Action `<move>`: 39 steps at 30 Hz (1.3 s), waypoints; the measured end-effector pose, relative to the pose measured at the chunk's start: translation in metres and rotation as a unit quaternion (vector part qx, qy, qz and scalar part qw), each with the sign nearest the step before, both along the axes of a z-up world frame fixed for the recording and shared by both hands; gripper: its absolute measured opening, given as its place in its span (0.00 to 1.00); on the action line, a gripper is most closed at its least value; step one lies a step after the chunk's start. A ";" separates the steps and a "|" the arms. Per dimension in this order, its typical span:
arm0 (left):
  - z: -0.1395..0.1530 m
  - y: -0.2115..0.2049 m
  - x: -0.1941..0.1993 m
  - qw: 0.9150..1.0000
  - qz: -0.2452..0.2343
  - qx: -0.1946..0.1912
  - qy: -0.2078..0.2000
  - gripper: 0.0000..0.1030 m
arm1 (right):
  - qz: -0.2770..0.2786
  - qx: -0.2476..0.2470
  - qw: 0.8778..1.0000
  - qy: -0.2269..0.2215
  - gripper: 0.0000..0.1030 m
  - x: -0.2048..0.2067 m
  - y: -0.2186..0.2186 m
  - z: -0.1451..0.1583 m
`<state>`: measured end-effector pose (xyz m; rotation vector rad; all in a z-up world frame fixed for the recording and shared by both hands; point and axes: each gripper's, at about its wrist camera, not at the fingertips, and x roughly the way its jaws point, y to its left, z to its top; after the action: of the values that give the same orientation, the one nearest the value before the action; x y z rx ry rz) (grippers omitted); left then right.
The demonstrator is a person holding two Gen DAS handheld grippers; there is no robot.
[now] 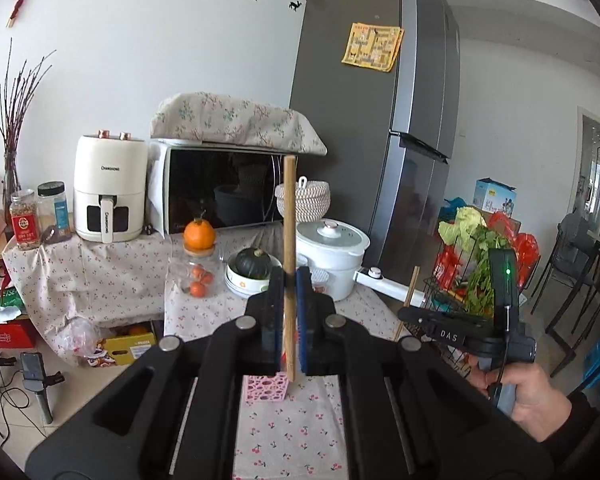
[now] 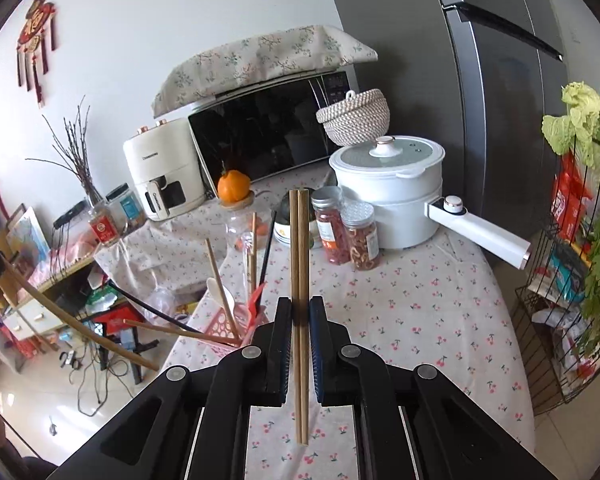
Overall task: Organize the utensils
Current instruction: 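Drop the chopstick into the pink basket with the left tool while the right tool carries its chopstick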
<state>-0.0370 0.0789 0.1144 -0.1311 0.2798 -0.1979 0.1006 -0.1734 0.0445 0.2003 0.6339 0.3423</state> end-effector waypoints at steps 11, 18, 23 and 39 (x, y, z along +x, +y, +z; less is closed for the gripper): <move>0.023 0.061 0.068 0.999 0.000 0.008 -0.036 0.07 | 0.014 0.009 0.997 -0.074 0.08 0.015 0.032 0.041; -0.042 0.062 0.131 0.997 -0.072 0.017 0.011 0.06 | 0.023 0.033 0.992 -0.121 0.08 0.030 0.061 0.045; -0.064 0.047 0.146 0.992 -0.121 0.015 0.030 0.06 | 0.032 0.035 0.991 -0.128 0.08 0.037 0.079 0.031; -0.098 0.006 0.171 0.972 -0.193 0.077 0.108 0.07 | 0.037 0.014 0.990 -0.133 0.09 0.050 0.098 -0.011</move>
<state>0.1341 0.0847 0.0159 0.0578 0.5368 -0.5486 0.1509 -0.0751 0.0339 0.1541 0.3742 0.4418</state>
